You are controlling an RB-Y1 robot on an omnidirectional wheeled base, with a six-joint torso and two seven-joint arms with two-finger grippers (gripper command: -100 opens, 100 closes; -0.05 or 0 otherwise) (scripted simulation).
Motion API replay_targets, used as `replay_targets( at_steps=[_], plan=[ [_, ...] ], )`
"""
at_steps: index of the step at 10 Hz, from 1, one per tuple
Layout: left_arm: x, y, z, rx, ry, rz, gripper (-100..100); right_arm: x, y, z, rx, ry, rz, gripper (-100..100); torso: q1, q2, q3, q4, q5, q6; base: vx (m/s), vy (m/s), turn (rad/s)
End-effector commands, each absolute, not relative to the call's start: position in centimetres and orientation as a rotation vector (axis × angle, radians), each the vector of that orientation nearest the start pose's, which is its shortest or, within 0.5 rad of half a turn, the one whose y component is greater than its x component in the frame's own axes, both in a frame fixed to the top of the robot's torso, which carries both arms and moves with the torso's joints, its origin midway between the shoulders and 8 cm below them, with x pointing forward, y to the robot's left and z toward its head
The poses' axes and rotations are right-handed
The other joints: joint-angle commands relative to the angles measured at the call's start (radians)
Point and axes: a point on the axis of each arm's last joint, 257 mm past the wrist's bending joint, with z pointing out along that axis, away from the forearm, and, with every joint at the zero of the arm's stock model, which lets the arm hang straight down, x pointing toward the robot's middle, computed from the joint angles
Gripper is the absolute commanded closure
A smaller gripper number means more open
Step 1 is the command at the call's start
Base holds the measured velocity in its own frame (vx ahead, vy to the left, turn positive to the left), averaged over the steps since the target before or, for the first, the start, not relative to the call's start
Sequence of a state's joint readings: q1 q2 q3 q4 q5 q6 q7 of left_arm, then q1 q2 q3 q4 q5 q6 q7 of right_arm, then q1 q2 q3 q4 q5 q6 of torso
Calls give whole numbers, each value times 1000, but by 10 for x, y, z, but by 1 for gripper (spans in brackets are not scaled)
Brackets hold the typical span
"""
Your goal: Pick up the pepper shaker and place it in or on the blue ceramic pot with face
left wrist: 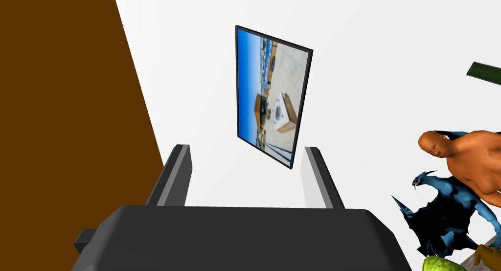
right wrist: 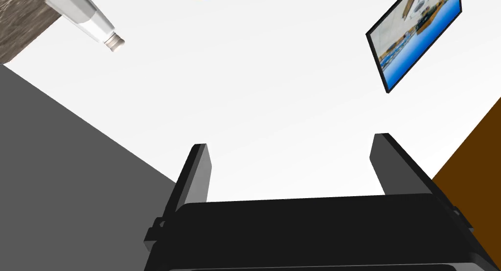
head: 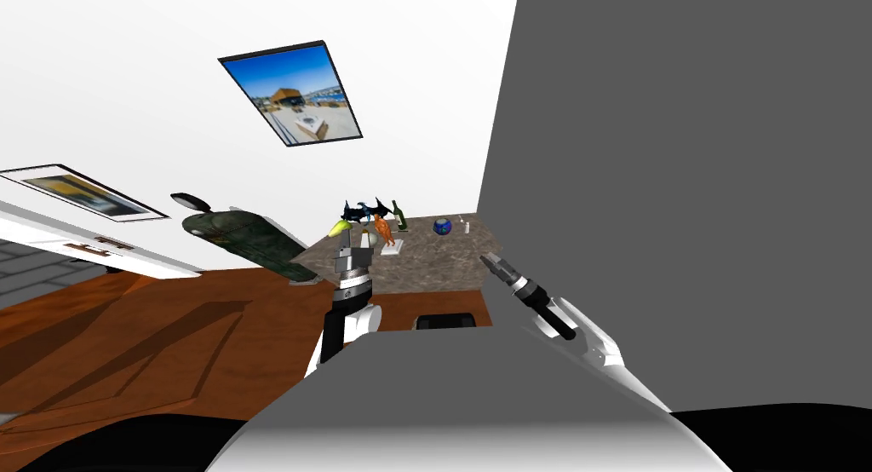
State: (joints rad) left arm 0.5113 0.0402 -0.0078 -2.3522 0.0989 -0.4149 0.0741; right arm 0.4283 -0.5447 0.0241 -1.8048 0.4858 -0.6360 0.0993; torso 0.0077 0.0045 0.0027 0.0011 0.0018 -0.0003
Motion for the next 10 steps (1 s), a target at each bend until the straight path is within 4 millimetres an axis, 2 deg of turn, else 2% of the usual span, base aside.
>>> replay_targets(
  at_steps=[1, 2, 3, 6, 7, 8, 9, 10],
  plan=[
    [342, 283, 37, -739, 583, -1438, 0, 379, -253, -211, -79, 1546, 786, -100, 0, 0, 0, 0, 0, 0, -60, 95, 16],
    [342, 283, 37, -739, 583, -1438, 0, 375, -254, -225, -162, 1590, 752, -100, -1, -1, 0, 0, 0, 0, -50, 82, 91],
    [342, 283, 37, -739, 583, -1438, 0, 374, -263, -239, -164, 1626, 730, -100, -2, -1, -1, 0, 0, 0, -42, 72, 57],
    [342, 283, 37, -739, 583, -1438, 0, 364, -282, -279, -340, 1741, 632, -100, -1, -2, -1, 0, 0, 0, -36, 107, 110],
    [342, 283, 37, -739, 583, -1438, 0, 362, -293, -292, -350, 1777, 606, -100, -1, -3, -2, -1, 0, 0, -21, 88, 80],
    [342, 283, 37, -739, 583, -1438, 0, 361, -296, -295, -344, 1786, 602, -100, -2, -3, -2, -1, 0, 0, -13, 38, -5],
    [342, 283, 37, -739, 583, -1438, 0, 356, -306, -309, -452, 1829, 551, -100, -5, -3, -2, -1, -1, 1, -17, 82, 191],
    [342, 283, 37, -739, 583, -1438, 0, 353, -314, -318, -447, 1854, 536, -100, -3, -4, -2, -1, -1, 0, -17, 82, 90]
  ],
)
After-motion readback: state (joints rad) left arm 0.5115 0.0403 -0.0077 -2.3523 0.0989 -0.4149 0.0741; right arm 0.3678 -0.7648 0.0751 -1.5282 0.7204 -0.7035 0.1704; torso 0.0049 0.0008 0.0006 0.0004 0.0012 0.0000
